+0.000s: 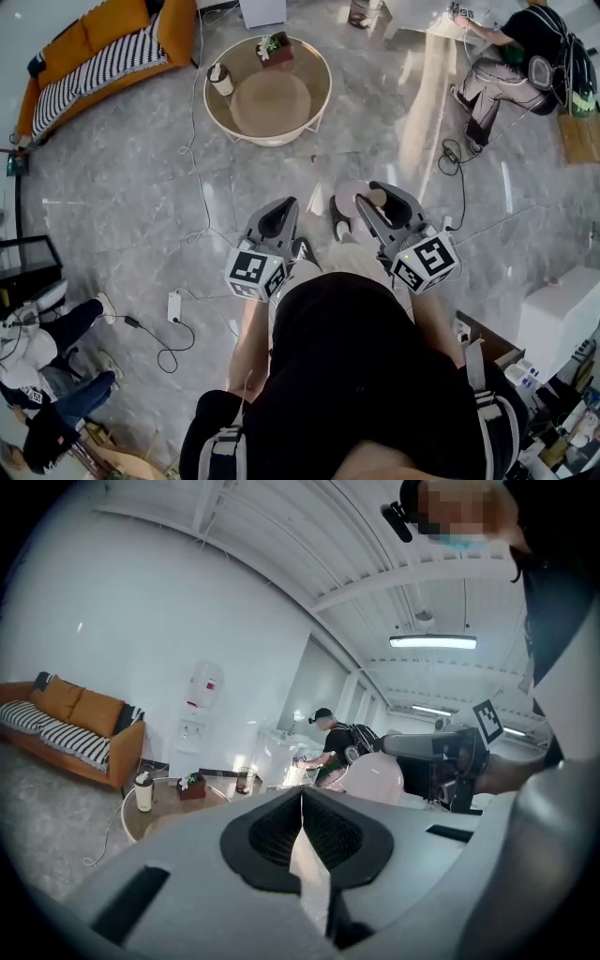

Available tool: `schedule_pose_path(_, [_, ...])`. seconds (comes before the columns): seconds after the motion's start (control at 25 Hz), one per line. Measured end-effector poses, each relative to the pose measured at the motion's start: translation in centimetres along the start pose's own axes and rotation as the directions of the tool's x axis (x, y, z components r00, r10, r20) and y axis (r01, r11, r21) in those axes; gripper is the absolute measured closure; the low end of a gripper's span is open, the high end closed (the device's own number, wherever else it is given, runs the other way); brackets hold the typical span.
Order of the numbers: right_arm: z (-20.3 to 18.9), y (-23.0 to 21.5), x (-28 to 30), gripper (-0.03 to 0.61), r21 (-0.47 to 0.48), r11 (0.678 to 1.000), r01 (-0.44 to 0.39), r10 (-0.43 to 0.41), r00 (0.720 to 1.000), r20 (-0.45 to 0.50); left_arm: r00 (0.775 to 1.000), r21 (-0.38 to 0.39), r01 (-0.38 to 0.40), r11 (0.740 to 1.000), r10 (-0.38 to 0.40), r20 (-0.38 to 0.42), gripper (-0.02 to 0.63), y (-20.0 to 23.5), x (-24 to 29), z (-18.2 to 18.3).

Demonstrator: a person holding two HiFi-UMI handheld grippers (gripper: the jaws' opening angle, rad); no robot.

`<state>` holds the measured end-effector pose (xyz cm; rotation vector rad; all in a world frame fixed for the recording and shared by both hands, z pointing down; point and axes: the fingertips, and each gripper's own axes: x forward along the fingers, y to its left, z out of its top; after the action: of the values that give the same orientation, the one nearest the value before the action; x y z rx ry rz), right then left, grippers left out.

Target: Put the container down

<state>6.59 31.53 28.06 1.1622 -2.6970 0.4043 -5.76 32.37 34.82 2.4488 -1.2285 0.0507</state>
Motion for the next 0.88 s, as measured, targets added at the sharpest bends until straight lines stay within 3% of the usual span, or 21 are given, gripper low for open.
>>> schedule_pose_path(0.52, [3.1, -7.5, 2.7, 0.442, 0.003, 0.998, -0.067, 0.067, 0.997, 0.043, 0.996, 0.049, -0.088, 0.995, 0.087, 0.031, 0.594, 0.0, 6.1, 4.3])
schedule_pose_path(0.88, [3.5, -14.6, 4.4, 0.442, -0.016, 0.99, -0.139, 0.138, 0.99, -0.02, 0.989, 0.047, -0.146, 0.988, 0.145, 0.027, 0.594, -1.2, 12.6, 6.3])
